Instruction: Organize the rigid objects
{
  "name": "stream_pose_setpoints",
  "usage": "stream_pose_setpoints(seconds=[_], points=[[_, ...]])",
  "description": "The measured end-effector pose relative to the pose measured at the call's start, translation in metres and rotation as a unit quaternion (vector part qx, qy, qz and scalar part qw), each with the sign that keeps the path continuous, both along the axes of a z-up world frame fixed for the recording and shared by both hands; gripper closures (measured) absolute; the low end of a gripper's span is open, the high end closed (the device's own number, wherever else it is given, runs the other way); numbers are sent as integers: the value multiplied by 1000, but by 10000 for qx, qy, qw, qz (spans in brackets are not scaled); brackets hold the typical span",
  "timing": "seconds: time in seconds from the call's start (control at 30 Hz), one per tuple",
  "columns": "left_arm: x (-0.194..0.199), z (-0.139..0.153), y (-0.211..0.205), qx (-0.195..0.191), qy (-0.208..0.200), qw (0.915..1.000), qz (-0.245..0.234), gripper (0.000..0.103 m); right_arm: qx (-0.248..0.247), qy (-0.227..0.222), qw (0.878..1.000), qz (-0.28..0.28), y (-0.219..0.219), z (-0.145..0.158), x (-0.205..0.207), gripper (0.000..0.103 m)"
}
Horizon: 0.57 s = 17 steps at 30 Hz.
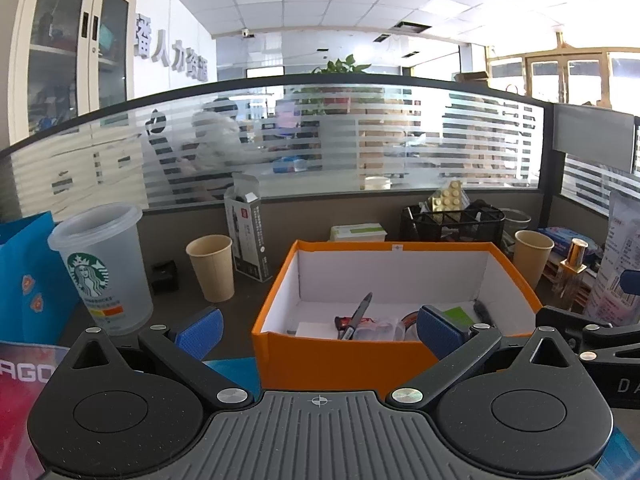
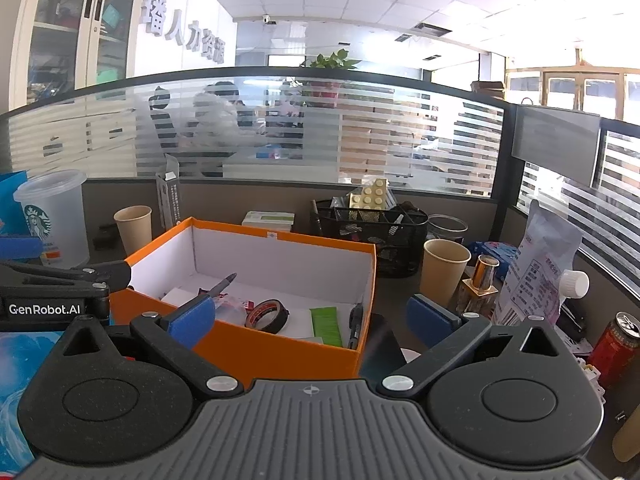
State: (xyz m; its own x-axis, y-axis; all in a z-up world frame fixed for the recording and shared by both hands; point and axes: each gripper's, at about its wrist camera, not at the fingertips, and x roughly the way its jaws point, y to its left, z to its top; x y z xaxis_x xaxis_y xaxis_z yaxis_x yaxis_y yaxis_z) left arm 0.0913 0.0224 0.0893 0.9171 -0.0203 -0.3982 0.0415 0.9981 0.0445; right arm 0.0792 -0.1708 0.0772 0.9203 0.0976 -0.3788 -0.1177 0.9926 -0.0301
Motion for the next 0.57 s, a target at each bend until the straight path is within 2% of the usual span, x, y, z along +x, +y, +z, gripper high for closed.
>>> stream_pose_setpoints(seconds=[0.17,0.33,0.43,0.57], points=[[-1,-3,2,-72,-19,10000,-63,0,-13,-3,10000,-20,0,0,-2,0],[-2,-7,12,-532,135,9983,-184,0,-33,6,10000,-44,1,-2,-5,0],[-13,-10,20,-795,-256,9964,-128,0,-30,8,10000,-39,1,-2,-5,0],[-18,-9,17,-313,-452,9985,-74,0,-59,36,10000,-43,4,-4,-6,0]])
